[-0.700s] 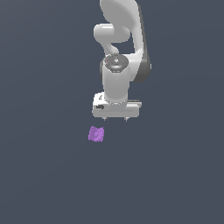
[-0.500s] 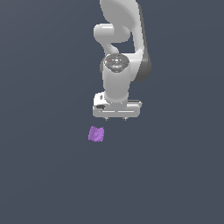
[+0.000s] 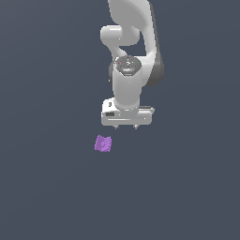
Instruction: Pick up the object and move it to a goal position.
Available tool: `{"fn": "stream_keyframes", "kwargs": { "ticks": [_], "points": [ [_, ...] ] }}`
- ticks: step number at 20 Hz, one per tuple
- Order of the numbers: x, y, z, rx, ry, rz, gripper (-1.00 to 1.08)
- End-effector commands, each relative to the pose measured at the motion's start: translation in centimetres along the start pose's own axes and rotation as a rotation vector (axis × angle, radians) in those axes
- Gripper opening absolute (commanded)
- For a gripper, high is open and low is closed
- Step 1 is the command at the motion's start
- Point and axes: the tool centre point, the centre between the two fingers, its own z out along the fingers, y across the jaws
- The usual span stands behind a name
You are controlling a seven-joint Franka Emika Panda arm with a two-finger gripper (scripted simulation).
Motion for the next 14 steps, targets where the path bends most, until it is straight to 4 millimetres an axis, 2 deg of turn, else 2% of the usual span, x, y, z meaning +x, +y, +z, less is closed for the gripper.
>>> {"fn": "stream_keyframes", "kwargs": {
  "ticks": [1, 14],
  "points": [
    [0.0, 0.1, 0.3, -0.012, -0.004, 0.003, 0.68],
    [-0.2, 2.0, 3.9, -0.215, -0.032, 0.043, 0.68]
  ]
}}
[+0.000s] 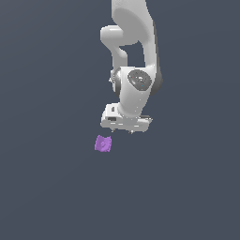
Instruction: Pick up the object and move it to a goal position.
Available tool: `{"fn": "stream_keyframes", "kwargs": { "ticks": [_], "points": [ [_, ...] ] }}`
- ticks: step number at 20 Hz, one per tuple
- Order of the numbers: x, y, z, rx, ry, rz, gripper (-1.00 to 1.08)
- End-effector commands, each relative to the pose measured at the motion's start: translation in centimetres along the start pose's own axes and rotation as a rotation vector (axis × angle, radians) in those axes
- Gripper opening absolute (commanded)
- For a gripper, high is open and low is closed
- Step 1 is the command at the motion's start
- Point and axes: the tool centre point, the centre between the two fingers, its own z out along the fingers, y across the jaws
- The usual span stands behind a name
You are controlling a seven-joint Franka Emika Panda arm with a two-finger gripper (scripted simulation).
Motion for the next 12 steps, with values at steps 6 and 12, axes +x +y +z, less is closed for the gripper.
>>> {"fn": "stream_keyframes", "kwargs": {
  "ticks": [6, 12],
  "points": [
    [0.2, 1.2, 2.9, -0.189, 0.008, 0.027, 0.68],
    [0.6, 2.2, 4.5, -0.343, 0.043, 0.040, 0.68]
  ]
}}
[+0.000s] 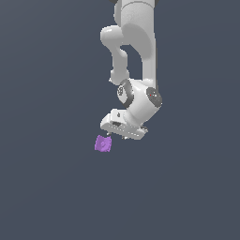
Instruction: Pick up the object and move it to a goal position.
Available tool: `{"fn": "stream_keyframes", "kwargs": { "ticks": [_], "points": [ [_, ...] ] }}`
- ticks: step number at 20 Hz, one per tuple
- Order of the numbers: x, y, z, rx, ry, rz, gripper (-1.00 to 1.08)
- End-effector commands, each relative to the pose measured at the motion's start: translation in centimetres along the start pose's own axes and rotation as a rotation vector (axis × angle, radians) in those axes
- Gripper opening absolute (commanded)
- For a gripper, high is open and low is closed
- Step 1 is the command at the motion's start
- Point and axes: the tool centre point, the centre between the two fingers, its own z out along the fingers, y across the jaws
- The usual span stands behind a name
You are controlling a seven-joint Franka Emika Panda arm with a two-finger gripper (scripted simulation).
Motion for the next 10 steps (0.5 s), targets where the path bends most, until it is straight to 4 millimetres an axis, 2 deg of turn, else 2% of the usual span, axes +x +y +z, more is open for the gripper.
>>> {"fn": "stream_keyframes", "kwargs": {
  "ticks": [1, 10],
  "points": [
    [0.2, 0.2, 0.7, -0.062, 0.020, 0.006, 0.68],
    [0.9, 0.8, 1.9, -0.207, 0.083, 0.016, 0.68]
  ]
}}
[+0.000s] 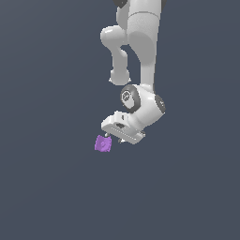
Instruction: Pick up the object and move it to a goal position.
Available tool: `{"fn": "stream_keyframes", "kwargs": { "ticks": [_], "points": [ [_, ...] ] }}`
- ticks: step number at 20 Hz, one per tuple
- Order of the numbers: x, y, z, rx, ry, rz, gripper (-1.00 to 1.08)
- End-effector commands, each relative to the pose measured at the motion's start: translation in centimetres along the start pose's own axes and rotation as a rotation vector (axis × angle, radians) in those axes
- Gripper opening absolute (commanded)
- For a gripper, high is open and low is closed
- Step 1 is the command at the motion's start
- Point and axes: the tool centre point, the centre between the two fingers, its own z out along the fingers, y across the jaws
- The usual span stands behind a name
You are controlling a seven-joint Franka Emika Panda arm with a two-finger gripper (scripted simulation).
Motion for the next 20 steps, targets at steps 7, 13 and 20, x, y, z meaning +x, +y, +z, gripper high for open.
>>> {"fn": "stream_keyframes", "kwargs": {
  "ticks": [7, 13, 20],
  "points": [
    [0.3, 0.2, 0.4, -0.059, 0.033, 0.004, 0.68],
    [0.3, 0.2, 1.1, -0.056, 0.031, 0.004, 0.68],
    [0.4, 0.4, 3.4, -0.059, 0.032, 0.004, 0.68]
  ]
}}
